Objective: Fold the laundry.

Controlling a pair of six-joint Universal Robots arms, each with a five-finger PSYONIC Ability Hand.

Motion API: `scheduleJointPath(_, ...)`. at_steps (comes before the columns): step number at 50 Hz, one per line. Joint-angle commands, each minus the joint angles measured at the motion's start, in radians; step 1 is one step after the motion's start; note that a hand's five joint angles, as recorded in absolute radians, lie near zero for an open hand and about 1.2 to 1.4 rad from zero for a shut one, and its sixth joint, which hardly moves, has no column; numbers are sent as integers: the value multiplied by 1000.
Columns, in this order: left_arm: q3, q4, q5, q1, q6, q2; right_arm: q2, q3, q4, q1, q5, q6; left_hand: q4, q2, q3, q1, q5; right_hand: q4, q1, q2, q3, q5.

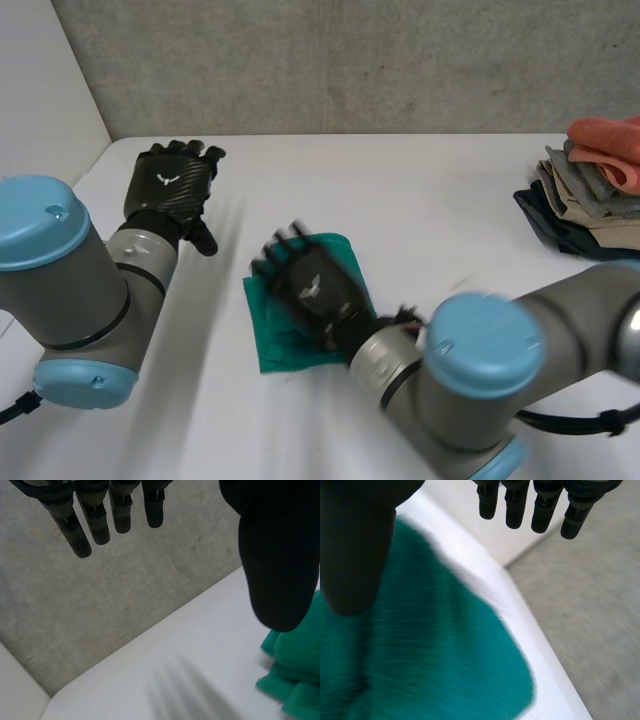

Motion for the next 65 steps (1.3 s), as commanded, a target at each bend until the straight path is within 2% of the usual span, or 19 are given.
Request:
scheduleJointPath(1,47,0,30,-91,-74,-18,-169,-2,134,-156,19,479,-17,-21,-27,-7,-37,-44,-52,-45,-43,-48)
scheduleJointPath(4,93,0,80,-140,-100,-80,-169,-37,241,-214,36,576,-17,-21,-27,-7,-37,-44,-52,-45,-43,-48)
scheduleJointPath(7,150,-1,137,-182,-125,-153,-155,-80,332,-262,65,581,-14,-18,-24,-4,-34,-44,-52,-45,-43,-48)
scheduleJointPath(11,220,-24,151,-203,-129,-258,-105,-133,393,-269,65,581,15,11,5,25,-5,-44,-52,-45,-43,-48)
scheduleJointPath(14,256,-71,119,-202,-129,-308,-31,-192,413,-265,41,592,77,73,67,86,57,-44,-52,-45,-43,-48)
scheduleJointPath(19,261,-185,-71,-199,-116,-331,30,-242,453,-260,-63,592,54,49,44,63,33,-44,-52,-45,-43,-48)
scheduleJointPath(23,235,-222,-153,-200,-80,-329,101,-293,474,-254,-114,585,39,34,29,48,19,-44,-52,-45,-43,-48)
scheduleJointPath(27,201,-224,-159,-197,-16,-326,158,-330,501,-237,-116,570,36,32,26,46,16,-44,-52,-45,-43,-48)
scheduleJointPath(31,173,-228,-153,-194,38,-334,213,-371,519,-213,-81,507,30,26,20,40,10,-44,-52,-45,-43,-48)
scheduleJointPath(34,155,-225,-142,-196,64,-335,224,-385,534,-208,10,411,18,14,8,28,-2,-44,-52,-45,-43,-48)
scheduleJointPath(38,164,-225,-141,-196,69,-317,198,-387,542,-181,125,273,9,5,0,19,-11,-44,-52,-45,-43,-48)
scheduleJointPath(41,175,-225,-139,-188,68,-276,139,-367,537,-145,151,219,6,2,-3,16,-14,-44,-52,-45,-43,-48)
scheduleJointPath(45,198,-217,-67,-142,67,-156,69,-316,507,-122,167,200,18,14,8,28,-2,-44,-52,-45,-43,-48)
scheduleJointPath(50,237,-222,208,-81,46,-63,6,-210,398,-90,168,197,36,32,26,46,16,-44,-52,-45,-43,-48)
scheduleJointPath(52,245,-227,282,-76,29,-47,-19,-143,348,-66,160,197,36,32,26,46,16,-44,-52,-45,-43,-48)
scheduleJointPath(53,248,-236,359,-75,1,-35,-20,-126,337,-61,159,197,33,29,23,43,13,-44,-52,-45,-43,-48)
scheduleJointPath(57,248,-294,535,-64,-69,-16,-23,-28,263,-44,147,199,36,32,26,46,16,-44,-52,-45,-43,-48)
scheduleJointPath(61,245,-348,651,-50,-99,-15,-17,52,147,-21,125,196,30,26,20,40,10,-44,-52,-45,-43,-48)
scheduleJointPath(65,241,-357,679,-50,-99,-15,13,84,41,-10,117,193,27,23,17,37,7,-44,-52,-45,-43,-48)
